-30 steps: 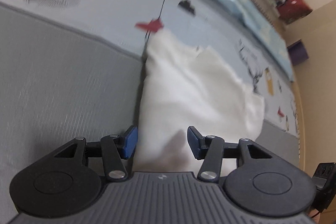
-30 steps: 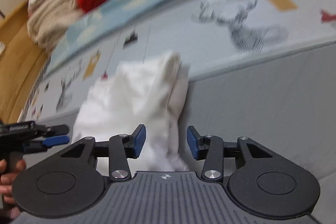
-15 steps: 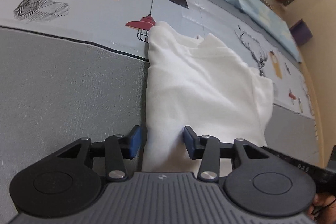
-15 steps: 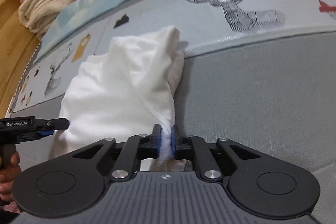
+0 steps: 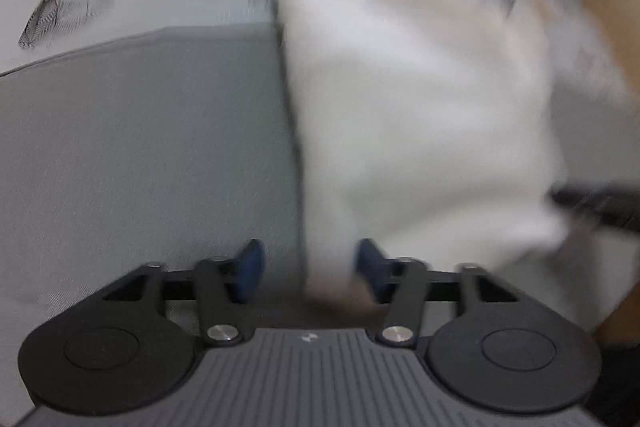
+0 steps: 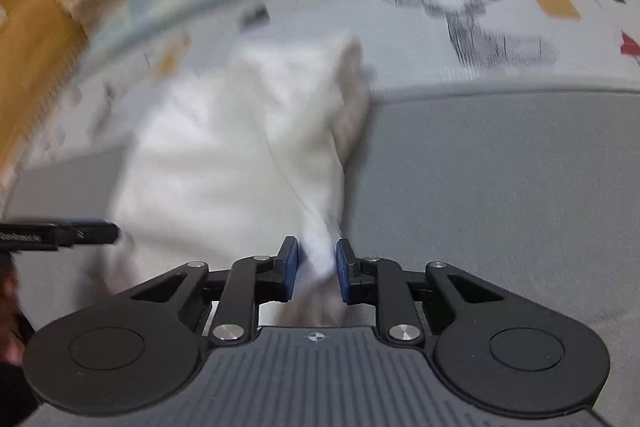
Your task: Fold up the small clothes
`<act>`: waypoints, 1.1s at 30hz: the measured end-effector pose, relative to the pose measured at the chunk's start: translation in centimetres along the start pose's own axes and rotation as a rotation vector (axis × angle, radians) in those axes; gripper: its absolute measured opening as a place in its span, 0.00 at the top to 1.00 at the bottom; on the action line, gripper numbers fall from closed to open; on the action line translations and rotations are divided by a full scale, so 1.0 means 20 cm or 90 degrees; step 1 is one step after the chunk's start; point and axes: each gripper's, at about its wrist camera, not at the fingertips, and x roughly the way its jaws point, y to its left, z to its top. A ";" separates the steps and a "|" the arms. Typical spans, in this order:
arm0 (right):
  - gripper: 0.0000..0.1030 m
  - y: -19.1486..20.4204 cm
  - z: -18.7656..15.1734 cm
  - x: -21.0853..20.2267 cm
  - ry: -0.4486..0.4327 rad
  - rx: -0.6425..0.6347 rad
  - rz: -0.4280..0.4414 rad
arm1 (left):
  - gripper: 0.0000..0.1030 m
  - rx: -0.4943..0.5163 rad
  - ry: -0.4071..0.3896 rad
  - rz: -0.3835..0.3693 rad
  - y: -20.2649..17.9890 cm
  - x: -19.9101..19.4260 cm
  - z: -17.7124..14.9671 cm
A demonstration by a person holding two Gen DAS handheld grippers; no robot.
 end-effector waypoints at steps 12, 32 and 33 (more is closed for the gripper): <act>0.36 0.23 -0.09 -0.69 -0.256 -0.036 -0.101 | 0.13 0.055 -0.408 0.068 -0.30 -0.85 -0.35; 0.11 0.46 -0.70 -0.83 -0.275 -0.063 -0.129 | 0.13 -0.055 -0.313 0.076 -0.55 -0.78 -0.81; 0.11 0.46 -0.70 -0.81 -0.269 -0.063 -0.129 | 0.13 -0.055 -0.312 0.073 -0.55 -0.77 -0.80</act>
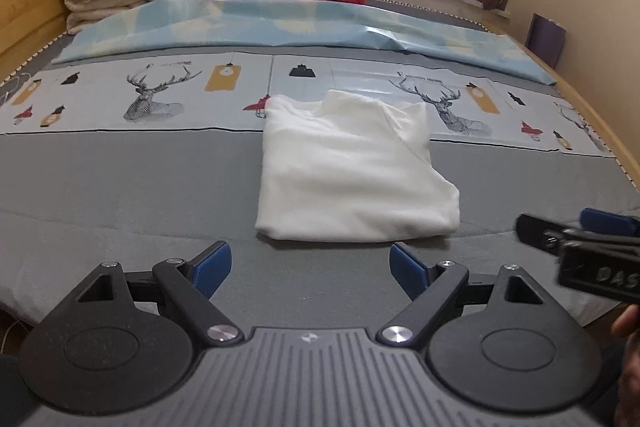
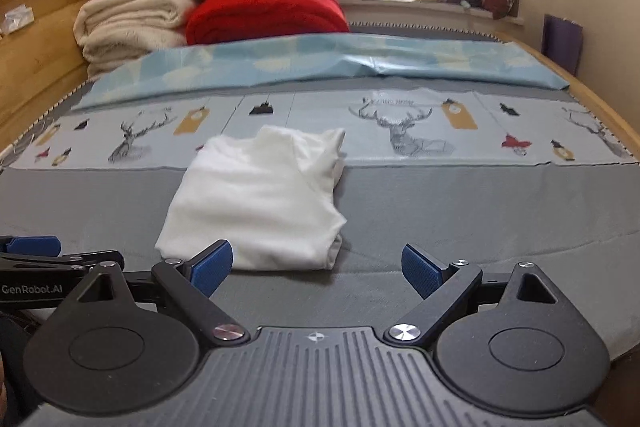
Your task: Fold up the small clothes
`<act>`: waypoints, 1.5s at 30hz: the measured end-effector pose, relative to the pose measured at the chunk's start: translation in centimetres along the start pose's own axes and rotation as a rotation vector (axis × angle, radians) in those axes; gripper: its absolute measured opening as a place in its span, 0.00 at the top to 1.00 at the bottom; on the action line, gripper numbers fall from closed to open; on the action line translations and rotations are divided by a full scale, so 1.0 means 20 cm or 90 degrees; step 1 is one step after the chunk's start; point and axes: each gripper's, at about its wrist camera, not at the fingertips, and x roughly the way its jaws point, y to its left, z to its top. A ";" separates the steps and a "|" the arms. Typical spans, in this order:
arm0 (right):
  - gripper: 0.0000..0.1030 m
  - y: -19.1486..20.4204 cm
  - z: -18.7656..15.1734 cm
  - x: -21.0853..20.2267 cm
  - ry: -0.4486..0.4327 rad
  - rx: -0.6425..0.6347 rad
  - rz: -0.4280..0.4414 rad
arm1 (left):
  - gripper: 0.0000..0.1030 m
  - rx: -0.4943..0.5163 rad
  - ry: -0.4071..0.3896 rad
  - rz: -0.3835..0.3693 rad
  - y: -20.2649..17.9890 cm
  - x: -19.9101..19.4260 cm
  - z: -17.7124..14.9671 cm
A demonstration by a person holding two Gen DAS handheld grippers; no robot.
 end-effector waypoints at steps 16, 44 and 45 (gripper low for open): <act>0.11 0.10 -0.01 0.09 0.019 -0.039 0.019 | 0.13 0.001 0.017 0.001 0.00 0.07 0.00; 0.11 0.07 -0.01 0.10 0.024 -0.033 0.027 | 0.13 0.001 0.021 -0.003 0.01 0.08 -0.01; 0.11 0.07 -0.01 0.10 0.024 -0.034 0.027 | 0.13 0.001 0.021 -0.003 0.01 0.08 0.00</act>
